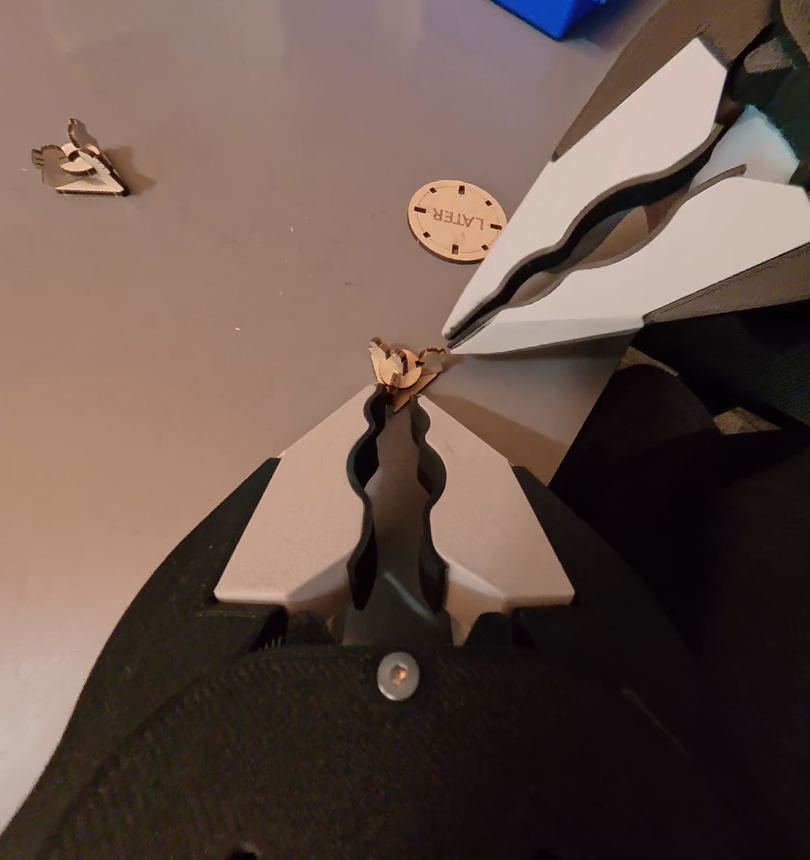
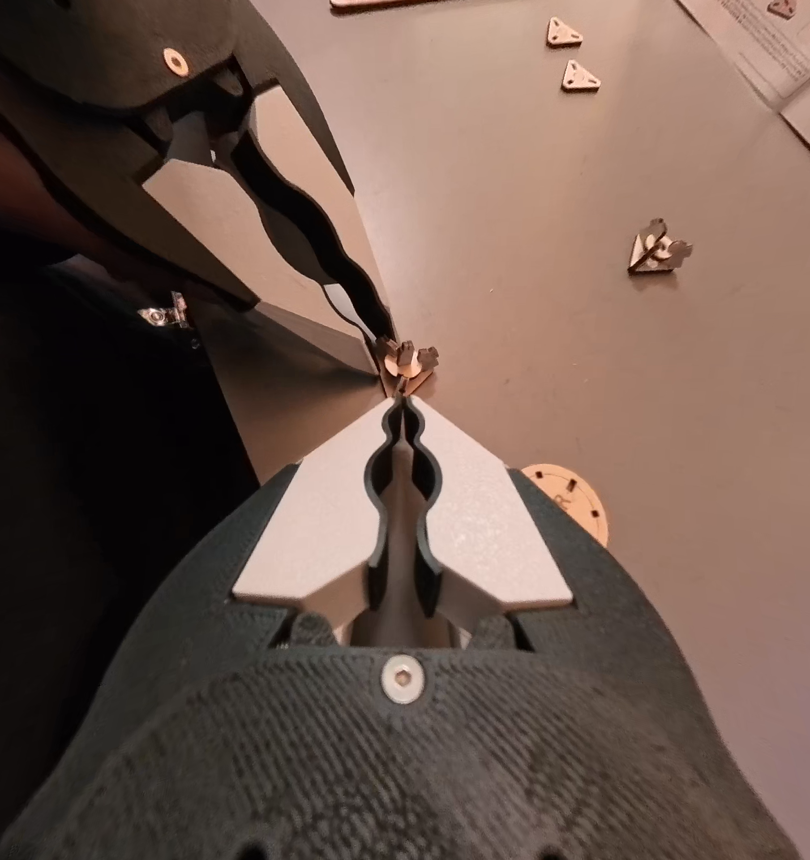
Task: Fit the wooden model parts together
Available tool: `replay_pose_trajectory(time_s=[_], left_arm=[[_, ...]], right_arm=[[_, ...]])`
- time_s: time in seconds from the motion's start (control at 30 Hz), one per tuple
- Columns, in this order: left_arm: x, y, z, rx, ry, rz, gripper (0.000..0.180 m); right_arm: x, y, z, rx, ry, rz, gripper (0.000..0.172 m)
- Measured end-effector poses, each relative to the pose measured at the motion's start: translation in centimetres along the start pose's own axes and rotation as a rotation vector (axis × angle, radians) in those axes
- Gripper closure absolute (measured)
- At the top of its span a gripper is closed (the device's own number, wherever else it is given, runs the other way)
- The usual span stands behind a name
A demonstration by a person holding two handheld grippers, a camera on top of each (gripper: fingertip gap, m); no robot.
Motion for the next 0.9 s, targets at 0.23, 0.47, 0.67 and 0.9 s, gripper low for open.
replay_pose_trajectory(time_s=[0.23, 0.47, 0.67, 0.9], left_arm=[[0.02, 0.01, 0.02, -0.004, 0.002, -0.002, 0.172], [0.01, 0.01, 0.04, -0.016, 0.003, -0.009, 0.172], [0.00, -0.02, 0.02, -0.028, 0.000, -0.023, 0.173], [-0.02, 0.03, 0.03, -0.028, -0.008, -0.034, 0.173]], right_arm=[[-0.43, -0.08, -0.11, -0.028, -0.017, -0.049, 0.168], [-0.52, -0.24, -0.28, -0.016, 0.013, -0.056, 0.172], [-0.57, -0.25, -0.40, -0.018, 0.045, -0.056, 0.172], [-0.66, -0.35, -0.56, 0.002, 0.087, -0.058, 0.172]])
Point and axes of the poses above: each gripper's, where its closed fingertips meet, x back along the fingers, z out of its underside, y = z × x across the jaws, the point moved 4 cm from there along x, back along the fingers, and after that the axes turned 12 degrees about -z, right-handed, at the moved point
